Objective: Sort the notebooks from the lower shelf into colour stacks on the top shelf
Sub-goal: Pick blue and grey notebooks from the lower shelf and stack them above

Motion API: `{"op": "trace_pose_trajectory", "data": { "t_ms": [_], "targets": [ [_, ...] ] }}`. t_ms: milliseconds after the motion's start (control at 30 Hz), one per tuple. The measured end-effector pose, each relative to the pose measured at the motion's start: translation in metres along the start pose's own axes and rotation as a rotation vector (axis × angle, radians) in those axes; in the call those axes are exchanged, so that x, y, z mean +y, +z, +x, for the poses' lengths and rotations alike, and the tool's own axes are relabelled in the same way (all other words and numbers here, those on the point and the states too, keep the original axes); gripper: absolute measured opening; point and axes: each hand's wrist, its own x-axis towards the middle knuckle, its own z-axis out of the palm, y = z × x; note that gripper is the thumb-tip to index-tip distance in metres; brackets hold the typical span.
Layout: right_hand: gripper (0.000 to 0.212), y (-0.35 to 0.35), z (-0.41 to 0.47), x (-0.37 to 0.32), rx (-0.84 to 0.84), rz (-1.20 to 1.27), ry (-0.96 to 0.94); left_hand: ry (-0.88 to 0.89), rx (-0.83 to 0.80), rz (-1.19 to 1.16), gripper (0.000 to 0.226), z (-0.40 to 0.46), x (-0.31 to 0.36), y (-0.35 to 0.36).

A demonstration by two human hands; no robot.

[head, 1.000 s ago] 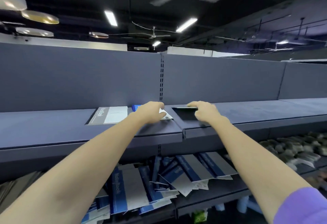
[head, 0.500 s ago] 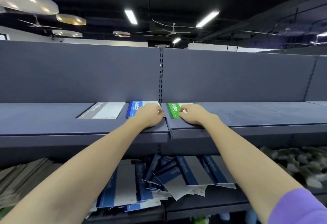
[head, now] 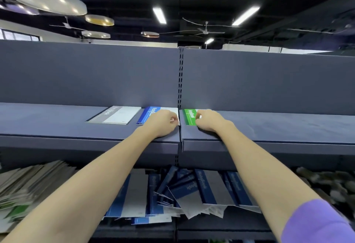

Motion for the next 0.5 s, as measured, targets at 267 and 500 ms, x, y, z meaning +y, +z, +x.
{"op": "trace_pose_trajectory", "data": {
  "t_ms": [267, 500],
  "targets": [
    [0.04, 0.001, -0.01, -0.002, -0.035, -0.024, 0.033, -0.008, -0.007, 0.001, 0.026, -0.006, 0.006, -0.005],
    [0.036, -0.006, -0.043, -0.012, 0.133, -0.007, 0.046, 0.036, 0.033, -0.047, 0.024, -0.019, 0.017, -0.025]
  ]
}}
